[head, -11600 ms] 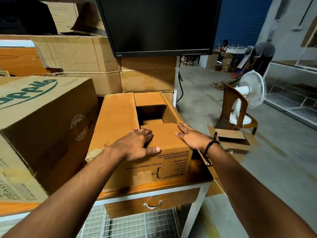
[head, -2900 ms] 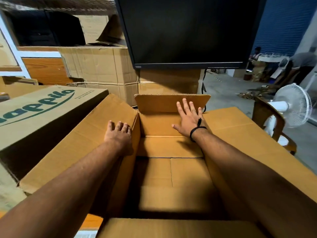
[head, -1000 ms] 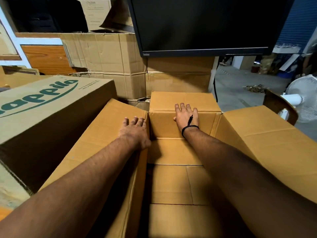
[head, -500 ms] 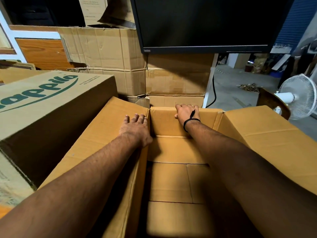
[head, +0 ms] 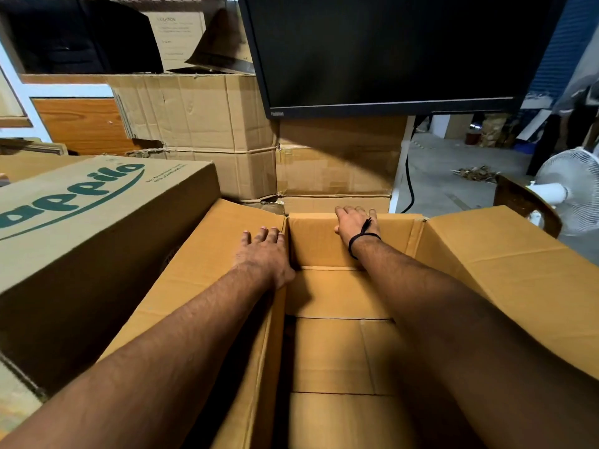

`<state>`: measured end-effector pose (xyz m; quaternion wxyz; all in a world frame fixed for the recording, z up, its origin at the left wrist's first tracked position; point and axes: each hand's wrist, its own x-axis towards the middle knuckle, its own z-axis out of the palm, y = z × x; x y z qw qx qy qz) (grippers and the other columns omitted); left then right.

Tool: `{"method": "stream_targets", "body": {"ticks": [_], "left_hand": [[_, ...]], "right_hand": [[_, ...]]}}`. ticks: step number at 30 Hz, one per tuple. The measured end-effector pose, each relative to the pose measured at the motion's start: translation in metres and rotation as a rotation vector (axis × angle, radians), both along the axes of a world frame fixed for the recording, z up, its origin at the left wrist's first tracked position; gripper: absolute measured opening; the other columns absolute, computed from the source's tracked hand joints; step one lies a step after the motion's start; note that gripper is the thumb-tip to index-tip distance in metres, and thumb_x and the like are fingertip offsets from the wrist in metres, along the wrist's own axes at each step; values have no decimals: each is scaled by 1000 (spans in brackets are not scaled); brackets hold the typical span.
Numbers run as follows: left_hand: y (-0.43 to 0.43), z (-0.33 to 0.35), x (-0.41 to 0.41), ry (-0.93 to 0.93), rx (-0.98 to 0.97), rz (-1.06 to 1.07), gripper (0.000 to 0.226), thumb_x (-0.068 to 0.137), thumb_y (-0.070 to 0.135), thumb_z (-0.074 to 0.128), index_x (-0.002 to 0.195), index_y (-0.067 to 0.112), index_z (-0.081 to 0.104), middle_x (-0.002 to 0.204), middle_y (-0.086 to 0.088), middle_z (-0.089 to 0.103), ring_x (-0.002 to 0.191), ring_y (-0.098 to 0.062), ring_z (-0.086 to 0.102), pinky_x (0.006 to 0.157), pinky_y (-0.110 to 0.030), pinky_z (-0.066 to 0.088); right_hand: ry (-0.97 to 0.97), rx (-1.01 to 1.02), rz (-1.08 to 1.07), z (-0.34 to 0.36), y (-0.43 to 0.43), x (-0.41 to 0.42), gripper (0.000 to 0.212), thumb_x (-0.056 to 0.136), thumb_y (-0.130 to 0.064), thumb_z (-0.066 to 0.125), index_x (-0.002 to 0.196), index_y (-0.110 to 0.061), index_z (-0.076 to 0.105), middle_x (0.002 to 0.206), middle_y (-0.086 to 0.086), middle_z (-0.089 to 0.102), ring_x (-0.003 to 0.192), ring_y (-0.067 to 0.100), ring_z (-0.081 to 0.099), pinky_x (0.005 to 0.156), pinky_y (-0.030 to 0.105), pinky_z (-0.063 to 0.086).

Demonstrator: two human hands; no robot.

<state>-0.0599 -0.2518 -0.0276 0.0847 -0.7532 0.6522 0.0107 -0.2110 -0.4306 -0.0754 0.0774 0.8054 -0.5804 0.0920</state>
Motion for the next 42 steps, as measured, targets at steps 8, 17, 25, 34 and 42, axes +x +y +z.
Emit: {"method": "stream_targets", "body": {"ticks": [8, 17, 25, 34, 42], "left_hand": [[7, 7, -2, 22, -103, -11, 80, 88, 42, 49, 152, 15, 10, 161, -4, 6, 148, -21, 2, 120, -45, -2], [46, 15, -8, 50, -13, 43, 80, 89, 51, 49, 151, 16, 14, 160, -3, 10, 148, -23, 5, 119, -49, 3], [82, 32, 0, 54, -87, -1, 76, 91, 59, 39, 151, 17, 18, 160, -4, 11, 148, -22, 5, 118, -49, 1], [137, 79, 65, -54, -201, 24, 62, 97, 44, 34, 150, 13, 21, 160, -5, 14, 148, -22, 6, 117, -53, 2], [193, 118, 129, 17, -333, -12, 63, 95, 37, 38, 150, 14, 17, 159, -6, 16, 147, -25, 12, 118, -53, 9]], "right_hand": [[-14, 83, 29, 19, 12, -11, 68, 96, -34, 50, 153, -25, 13, 160, 0, 14, 147, 22, 14, 117, 50, 13], [-55, -8, 206, 42, 104, -14, 77, 93, -46, 50, 153, -25, 7, 162, -2, 4, 148, 20, 7, 119, 47, 11], [-39, 12, 344, 60, 159, 14, 79, 91, -51, 49, 153, -27, 6, 162, -2, 4, 148, 19, 9, 118, 47, 14], [-31, 6, 456, 97, 211, 79, 67, 96, -55, 36, 153, -30, 9, 162, -4, 4, 148, 19, 9, 118, 44, 14], [-117, 20, 496, 129, 267, 168, 57, 100, -41, 34, 152, -28, 15, 161, 0, 7, 147, 21, 14, 118, 43, 17]]}}
